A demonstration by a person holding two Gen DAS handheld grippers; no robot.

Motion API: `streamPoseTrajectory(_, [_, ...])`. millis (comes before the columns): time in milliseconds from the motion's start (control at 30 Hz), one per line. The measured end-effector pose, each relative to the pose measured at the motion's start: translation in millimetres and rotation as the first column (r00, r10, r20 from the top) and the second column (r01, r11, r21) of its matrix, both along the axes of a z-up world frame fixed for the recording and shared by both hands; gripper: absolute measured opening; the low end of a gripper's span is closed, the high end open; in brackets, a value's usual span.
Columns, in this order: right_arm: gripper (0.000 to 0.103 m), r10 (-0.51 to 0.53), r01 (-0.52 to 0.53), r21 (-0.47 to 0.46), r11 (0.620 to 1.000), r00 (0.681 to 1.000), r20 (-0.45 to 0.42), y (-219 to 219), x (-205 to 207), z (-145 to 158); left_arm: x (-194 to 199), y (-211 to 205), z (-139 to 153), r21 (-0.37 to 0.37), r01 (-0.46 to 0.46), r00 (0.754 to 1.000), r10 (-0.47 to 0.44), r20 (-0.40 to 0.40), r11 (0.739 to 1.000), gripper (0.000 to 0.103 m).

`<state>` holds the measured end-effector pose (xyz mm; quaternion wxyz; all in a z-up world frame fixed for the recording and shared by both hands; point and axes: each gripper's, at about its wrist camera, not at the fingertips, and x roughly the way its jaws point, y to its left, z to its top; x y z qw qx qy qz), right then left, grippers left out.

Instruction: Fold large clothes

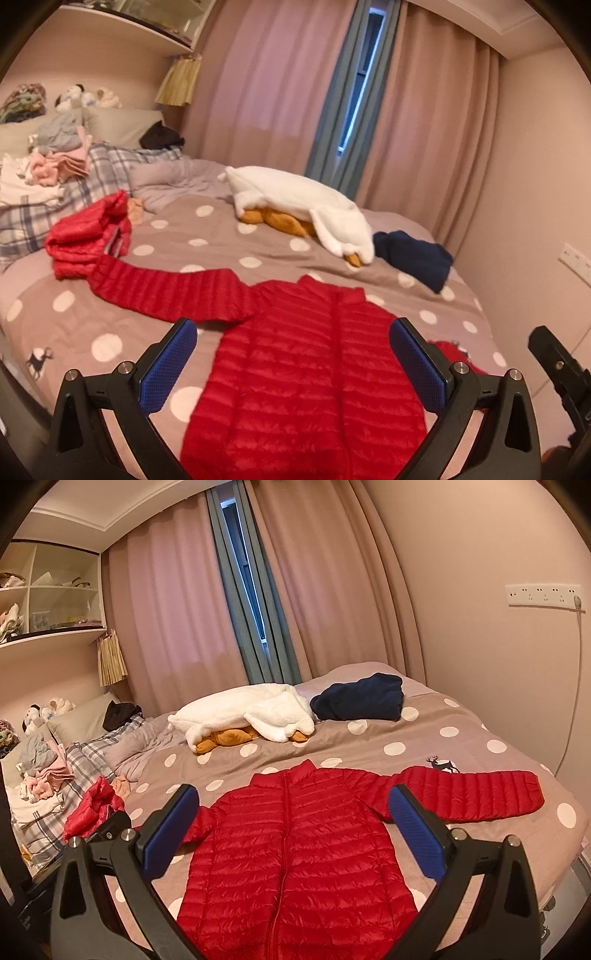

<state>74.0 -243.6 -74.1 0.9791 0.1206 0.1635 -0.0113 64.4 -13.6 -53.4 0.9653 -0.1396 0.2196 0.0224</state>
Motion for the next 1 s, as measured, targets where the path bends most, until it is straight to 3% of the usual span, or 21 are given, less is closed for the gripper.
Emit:
streamPoseTrajectory(433, [0.103,-0.01,0.01,0.008,1.0,1.0,-0.002,-2.4,0.1,-1.2,1.2,9.8,0.6,-0.048,-0.025,1.0,0.026,0.013,0.999,0.103])
streamPoseTrajectory(1000, [0.103,-0.019,0.019,-0.008,1.0,1.0,-0.02,2.0,4.1,-1.6,3.2,9.0,-2.4,-0.008,-0.04,0.999,0.04,-0.015,0.999,0.103])
